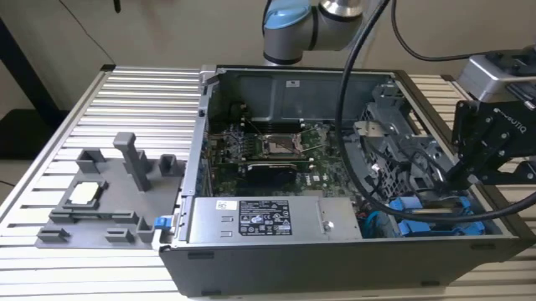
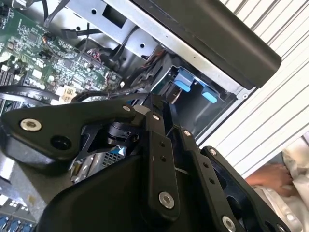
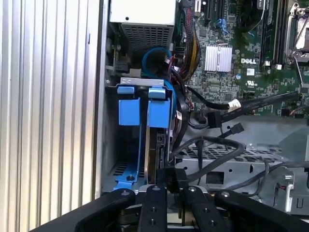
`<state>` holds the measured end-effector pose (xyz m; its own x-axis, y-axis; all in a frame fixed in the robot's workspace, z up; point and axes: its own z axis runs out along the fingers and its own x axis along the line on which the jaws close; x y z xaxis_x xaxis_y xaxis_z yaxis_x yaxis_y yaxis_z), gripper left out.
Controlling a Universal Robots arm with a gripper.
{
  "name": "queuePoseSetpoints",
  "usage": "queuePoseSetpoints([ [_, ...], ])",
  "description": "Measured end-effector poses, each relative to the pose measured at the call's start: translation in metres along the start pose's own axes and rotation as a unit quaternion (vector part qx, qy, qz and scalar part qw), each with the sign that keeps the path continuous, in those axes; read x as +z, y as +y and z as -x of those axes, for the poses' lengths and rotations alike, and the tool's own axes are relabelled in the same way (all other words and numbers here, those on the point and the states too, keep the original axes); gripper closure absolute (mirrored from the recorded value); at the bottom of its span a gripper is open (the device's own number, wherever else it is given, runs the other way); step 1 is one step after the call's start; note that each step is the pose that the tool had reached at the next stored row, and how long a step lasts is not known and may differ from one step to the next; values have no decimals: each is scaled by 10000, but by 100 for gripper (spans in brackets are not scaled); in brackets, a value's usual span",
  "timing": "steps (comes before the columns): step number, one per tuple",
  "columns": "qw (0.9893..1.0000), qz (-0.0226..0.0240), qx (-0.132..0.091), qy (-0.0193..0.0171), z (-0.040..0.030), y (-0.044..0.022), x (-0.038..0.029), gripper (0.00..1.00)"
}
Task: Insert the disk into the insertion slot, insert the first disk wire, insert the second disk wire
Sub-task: 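Insert the first disk wire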
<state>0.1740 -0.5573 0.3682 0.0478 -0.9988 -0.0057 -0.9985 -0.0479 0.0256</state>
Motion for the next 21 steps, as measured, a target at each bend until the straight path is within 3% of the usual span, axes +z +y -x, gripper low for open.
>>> queuePoseSetpoints([
  [4,10000,55,17,-4,-20,-20,36,81],
  [21,10000,63,49,0,-58,-35,144,81],
])
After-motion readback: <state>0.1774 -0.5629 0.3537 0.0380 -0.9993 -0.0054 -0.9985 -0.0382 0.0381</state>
